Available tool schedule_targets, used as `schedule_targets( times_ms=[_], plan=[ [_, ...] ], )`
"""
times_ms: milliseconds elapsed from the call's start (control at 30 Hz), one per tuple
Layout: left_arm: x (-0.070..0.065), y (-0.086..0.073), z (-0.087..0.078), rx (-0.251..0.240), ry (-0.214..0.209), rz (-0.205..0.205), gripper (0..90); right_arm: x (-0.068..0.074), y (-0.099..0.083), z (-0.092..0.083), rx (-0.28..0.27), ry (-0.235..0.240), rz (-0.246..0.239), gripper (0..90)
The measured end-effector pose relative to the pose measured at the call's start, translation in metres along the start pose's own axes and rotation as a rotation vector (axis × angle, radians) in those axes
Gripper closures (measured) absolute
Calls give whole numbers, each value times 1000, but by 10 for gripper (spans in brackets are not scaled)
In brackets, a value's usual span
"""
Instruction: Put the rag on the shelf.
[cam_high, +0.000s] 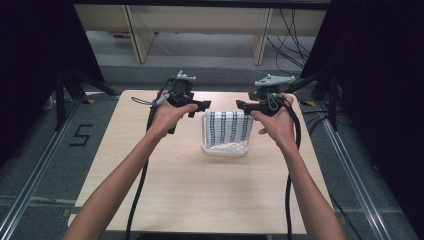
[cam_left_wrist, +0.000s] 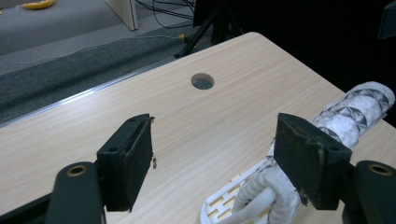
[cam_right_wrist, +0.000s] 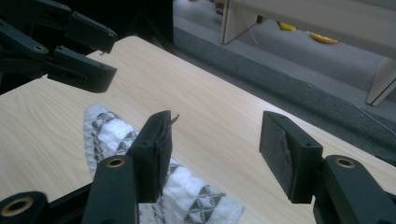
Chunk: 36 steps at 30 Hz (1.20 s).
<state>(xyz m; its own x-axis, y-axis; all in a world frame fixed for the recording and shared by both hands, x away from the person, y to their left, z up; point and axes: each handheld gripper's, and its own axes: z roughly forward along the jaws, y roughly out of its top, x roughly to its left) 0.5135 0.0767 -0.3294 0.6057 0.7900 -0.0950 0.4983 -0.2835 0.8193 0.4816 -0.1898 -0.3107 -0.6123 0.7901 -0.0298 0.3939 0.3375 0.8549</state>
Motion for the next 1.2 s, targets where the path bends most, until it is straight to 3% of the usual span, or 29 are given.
schedule_targets(
  times_ms=[67,133,233,567,600,633,900,1033,1200],
  plan=[
    [-3,-3,0,-10,-5,-8,277,4,-1,-1,4,10,9,448],
    [-5,-4,0,-15,-8,-10,277,3,-1,-2,-1,13,-11,448],
    [-8,-6,-3,-20,-18,-2,276,7,-2,-3,-6,15,7,444],
    [-22,-22,-21,-38,-30,47,274,14,-13,-18,-5,20,-17,432],
    [-22,-22,-21,-38,-30,47,273,16,-14,-20,4,28,1,430],
    [-24,-26,-24,-42,-33,49,273,15,-16,-20,-11,27,-16,429],
    [-27,-40,-35,-58,-58,49,272,19,-29,-29,-6,25,-21,416],
    [-29,-52,-41,-81,-72,30,272,23,-37,-32,-10,33,-35,411],
    [-28,-63,-46,-89,-84,30,272,27,-46,-34,1,47,-16,404]
  ],
)
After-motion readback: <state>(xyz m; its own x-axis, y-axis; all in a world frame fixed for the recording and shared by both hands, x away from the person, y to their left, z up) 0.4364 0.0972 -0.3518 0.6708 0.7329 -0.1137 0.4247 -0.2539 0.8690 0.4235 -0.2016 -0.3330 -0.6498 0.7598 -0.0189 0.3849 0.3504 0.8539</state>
